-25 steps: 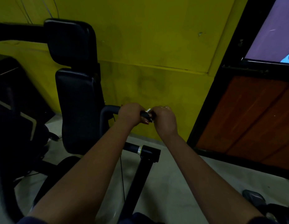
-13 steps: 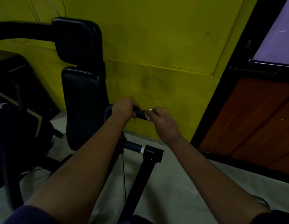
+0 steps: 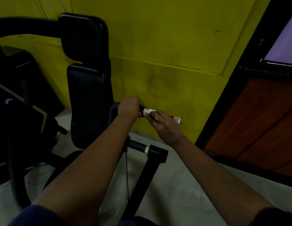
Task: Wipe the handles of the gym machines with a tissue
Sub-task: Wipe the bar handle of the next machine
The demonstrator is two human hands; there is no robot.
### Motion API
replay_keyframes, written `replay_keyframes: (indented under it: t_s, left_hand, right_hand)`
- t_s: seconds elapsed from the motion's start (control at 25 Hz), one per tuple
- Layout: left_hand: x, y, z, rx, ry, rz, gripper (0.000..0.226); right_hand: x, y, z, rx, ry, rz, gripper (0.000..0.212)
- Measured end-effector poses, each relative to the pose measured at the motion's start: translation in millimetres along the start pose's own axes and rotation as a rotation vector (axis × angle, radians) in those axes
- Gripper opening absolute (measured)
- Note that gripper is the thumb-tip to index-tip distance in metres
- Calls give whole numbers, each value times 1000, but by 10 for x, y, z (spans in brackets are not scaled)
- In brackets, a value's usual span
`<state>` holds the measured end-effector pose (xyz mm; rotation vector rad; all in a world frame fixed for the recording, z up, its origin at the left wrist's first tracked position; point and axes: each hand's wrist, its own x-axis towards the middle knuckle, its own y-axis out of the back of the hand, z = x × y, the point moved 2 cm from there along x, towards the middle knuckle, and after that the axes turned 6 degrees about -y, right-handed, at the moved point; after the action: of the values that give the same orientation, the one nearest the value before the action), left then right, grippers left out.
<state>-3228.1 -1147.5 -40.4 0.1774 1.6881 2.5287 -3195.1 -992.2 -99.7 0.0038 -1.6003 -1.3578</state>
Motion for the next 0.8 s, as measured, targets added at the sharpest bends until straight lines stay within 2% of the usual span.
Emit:
replay_keyframes:
  t_s: [0.16,0.24,0.32,0.4,0.52,0.6,0.68,0.8]
  left_hand:
    - [-2,-5,4,-10,13,-11,31]
    - [-2,-34,-17,-11,12,-11,35]
    - [-14,-41,-27,-7,4,18,34]
    - [-4,-32,-30,-4,1,34,33]
    - [1,12,-9,-8,20,10,31]
    - [16,28,-30,-19,17,9,32]
    - [24,22,-56,-27,15,17,33]
    - [31,6,-61,-31,7,14,32]
  right_hand:
    - [-248,91,101,-70,-31,7,35]
    - [-350,224,188,-31,-144,54,29]
    - [-234,210,231,102,-328,-7,27]
    - [75,120,218,248,-422,-151,27]
    - [469,114,339,284,-366,-473,30]
    - [424,222,592,295,-412,-653,31]
    - [258,318,832,377,-550,-824,26]
    - [366,218,919,628,-775,-952,20]
